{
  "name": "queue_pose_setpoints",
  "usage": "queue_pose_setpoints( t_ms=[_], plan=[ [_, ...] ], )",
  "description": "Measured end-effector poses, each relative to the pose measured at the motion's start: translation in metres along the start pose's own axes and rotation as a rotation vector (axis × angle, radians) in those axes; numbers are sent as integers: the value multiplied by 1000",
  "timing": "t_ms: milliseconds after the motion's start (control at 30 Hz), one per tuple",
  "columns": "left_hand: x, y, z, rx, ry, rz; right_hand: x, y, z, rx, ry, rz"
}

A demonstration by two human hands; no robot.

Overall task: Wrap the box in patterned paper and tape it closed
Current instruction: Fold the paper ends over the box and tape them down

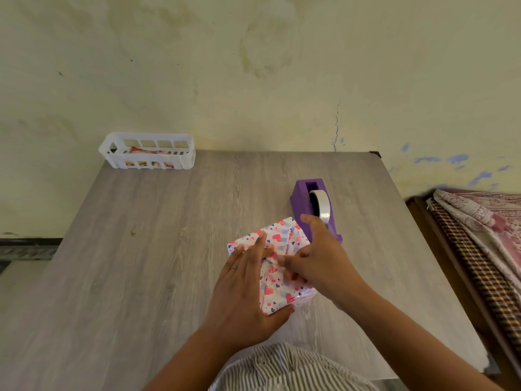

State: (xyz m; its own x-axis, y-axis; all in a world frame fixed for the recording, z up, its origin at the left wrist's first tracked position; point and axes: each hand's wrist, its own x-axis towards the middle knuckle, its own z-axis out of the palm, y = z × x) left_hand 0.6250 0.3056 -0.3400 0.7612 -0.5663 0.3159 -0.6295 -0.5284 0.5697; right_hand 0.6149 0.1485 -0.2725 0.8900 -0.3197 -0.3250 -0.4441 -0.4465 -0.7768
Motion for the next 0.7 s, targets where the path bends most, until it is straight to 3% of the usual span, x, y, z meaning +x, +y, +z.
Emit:
queue_pose_setpoints(
  t_ms=[67,267,433,600,700],
  plan=[
    [0,1,0,12,15,13,3,-4,1,-105,33,16],
    [1,-5,-1,139,7,94,15,-18,-5,-445,-137,68],
    [2,-4,-5,231,-69,90,13,-4,-18,-545,-199,184],
    [5,-3,-11,292,-163,71,6,18,-35,-659,-190,145],
    [10,-11,-19,275,-276,79,-2,28,-44,-586,-318,133]
  ],
)
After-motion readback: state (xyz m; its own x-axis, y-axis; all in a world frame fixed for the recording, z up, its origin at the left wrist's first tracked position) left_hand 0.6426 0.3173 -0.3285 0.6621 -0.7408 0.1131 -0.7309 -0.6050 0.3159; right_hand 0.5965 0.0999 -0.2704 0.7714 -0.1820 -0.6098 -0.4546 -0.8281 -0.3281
